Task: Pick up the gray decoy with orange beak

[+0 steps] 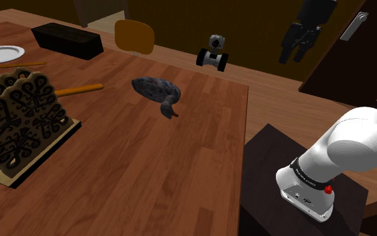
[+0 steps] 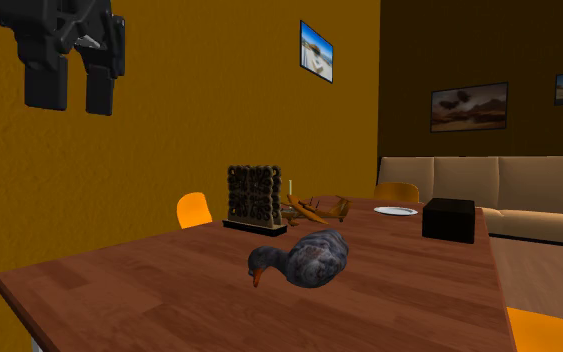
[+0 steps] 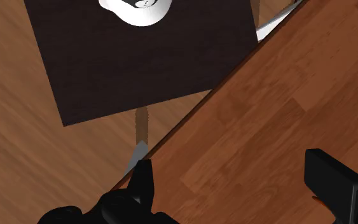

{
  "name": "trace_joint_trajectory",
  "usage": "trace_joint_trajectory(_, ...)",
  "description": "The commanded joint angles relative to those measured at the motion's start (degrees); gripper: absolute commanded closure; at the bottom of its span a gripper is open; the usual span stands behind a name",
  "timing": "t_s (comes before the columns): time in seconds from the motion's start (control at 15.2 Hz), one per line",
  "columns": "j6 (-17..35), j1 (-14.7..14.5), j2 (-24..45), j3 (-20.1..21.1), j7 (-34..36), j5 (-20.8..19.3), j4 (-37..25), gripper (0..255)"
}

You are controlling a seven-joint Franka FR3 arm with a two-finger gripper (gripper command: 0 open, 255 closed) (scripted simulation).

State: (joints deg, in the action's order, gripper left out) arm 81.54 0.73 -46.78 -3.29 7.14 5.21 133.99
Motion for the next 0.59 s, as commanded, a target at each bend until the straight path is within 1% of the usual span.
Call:
trace_joint_trajectory(0.0,0.0,0.0,0.0,0.0,0.0,0.0,0.0,0)
trace_joint_trajectory(0.26,6.7,-1.0,4.2,3.2,3.3,3.0,2.0,0)
trace_joint_trajectory(0.53,13.4,-2.1,9.5,6.3,6.4,5.6,2.7,0)
